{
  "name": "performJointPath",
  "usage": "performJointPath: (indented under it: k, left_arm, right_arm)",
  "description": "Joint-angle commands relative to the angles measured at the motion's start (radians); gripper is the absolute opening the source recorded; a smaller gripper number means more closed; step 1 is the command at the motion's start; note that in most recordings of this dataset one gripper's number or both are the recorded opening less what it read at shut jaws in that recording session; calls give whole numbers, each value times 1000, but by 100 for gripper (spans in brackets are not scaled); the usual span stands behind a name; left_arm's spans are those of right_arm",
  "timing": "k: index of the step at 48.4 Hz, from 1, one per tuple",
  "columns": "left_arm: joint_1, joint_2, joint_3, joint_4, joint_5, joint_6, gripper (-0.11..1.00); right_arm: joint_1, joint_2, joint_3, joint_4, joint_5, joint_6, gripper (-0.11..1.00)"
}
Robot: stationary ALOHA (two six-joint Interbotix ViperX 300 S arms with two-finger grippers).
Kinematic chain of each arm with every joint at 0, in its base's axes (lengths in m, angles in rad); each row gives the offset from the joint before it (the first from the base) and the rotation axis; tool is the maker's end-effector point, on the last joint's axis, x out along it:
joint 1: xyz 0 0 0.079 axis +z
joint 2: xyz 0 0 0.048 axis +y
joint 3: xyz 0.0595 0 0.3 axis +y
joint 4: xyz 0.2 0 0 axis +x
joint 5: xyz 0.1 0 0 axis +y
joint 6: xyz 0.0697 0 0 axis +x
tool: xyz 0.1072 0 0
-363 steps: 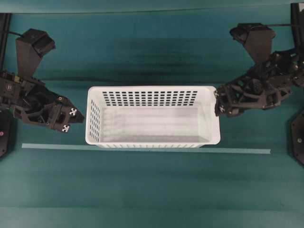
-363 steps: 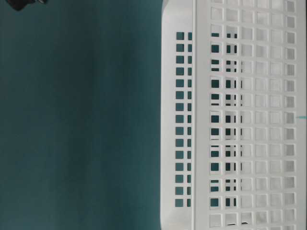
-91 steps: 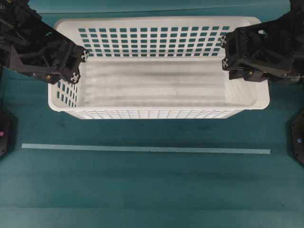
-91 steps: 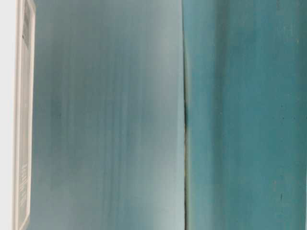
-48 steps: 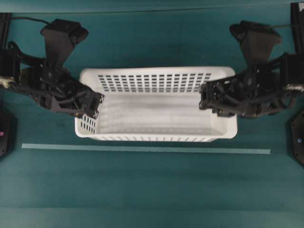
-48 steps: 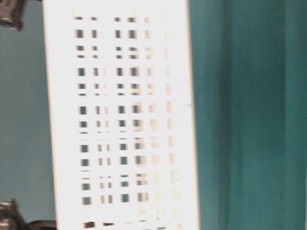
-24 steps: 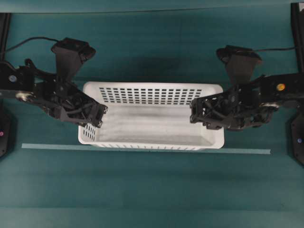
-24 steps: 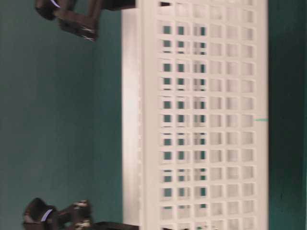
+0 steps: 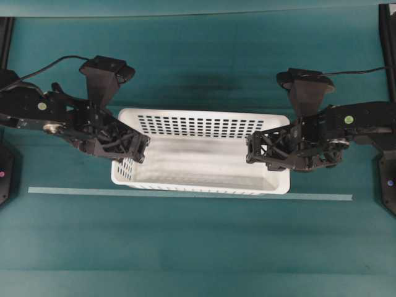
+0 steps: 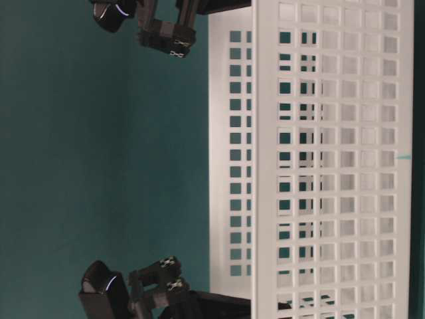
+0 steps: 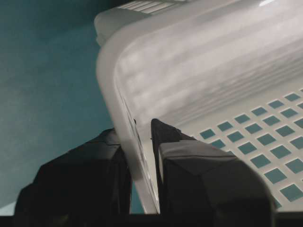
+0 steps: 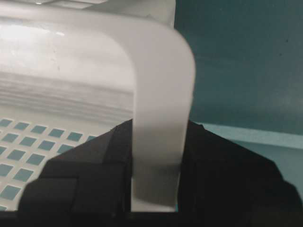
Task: Lift the white basket with both hands.
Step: 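Lower the held basket back down onto the table with both grippers, then open both grippers and release the basket rims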
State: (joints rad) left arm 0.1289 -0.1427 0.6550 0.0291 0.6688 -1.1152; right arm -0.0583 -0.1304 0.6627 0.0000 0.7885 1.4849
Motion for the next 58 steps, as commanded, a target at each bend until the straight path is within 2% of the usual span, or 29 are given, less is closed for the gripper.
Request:
performJointPath:
  k: [1, 18, 37, 47, 58]
  left_arm:
    - [8, 20, -12, 8, -9, 9, 10]
    - [6, 20, -14, 8, -8, 5, 9]
    - [0, 25, -9, 6, -6, 0, 9]
    - [-5, 32, 2, 6, -6, -64, 9]
    - [-9, 35, 6, 6, -25, -54, 8]
  right_arm:
    - [0, 26, 0, -5, -20, -14, 22]
    - [-6, 48, 9, -6, -55, -15, 22]
    - [-26, 63, 14, -6, -78, -46, 22]
    - [-37, 69, 14, -6, -81, -84, 22]
    - [-43, 71, 14, -2, -107, -147, 22]
